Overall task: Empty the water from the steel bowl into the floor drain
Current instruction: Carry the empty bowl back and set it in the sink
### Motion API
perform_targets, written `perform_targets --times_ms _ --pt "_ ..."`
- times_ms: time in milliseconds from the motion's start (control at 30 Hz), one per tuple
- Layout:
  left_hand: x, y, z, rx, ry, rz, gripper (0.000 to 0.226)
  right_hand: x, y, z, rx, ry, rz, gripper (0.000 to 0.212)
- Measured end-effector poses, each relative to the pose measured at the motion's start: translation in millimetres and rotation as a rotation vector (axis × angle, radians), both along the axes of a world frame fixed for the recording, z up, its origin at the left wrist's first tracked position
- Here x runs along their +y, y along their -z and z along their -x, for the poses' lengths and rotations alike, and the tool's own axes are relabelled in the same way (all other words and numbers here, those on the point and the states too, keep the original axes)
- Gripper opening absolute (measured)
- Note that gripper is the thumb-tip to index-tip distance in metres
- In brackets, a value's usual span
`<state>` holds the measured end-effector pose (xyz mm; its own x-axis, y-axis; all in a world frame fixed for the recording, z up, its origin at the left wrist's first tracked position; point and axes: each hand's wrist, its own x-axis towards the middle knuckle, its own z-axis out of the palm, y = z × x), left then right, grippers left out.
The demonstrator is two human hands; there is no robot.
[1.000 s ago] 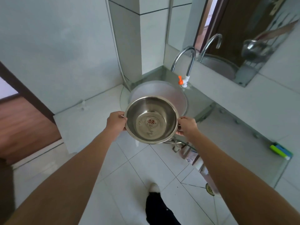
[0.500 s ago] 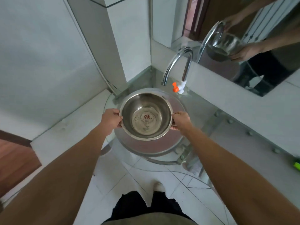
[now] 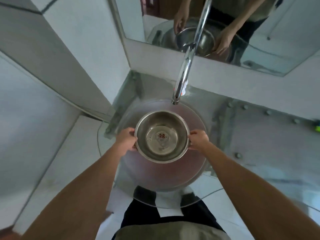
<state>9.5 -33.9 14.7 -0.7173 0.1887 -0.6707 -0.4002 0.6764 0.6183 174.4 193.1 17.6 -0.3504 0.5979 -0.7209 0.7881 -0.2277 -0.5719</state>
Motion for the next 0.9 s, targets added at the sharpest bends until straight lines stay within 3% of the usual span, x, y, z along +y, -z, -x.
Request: perform_targets --times_ms 67,267,733,900 --pt "-1 9 13 -0.039 0.064 0.021 0.039 -11 5 1 -0.048 0.025 -0.061 0.013" --pt "2 36 27 -0.088 0.21 0.072 0.022 -39 21 -4 -0.098 0.138 -0.168 0.033" --pt "18 72 29 -0.057 0.331 0.141 0.023 -48 39 -12 -0.131 0.228 -0.249 0.03" --pt "21 73 33 0.026 0.368 0.151 0.017 -51 45 -15 -0.139 0.145 -0.264 0.033"
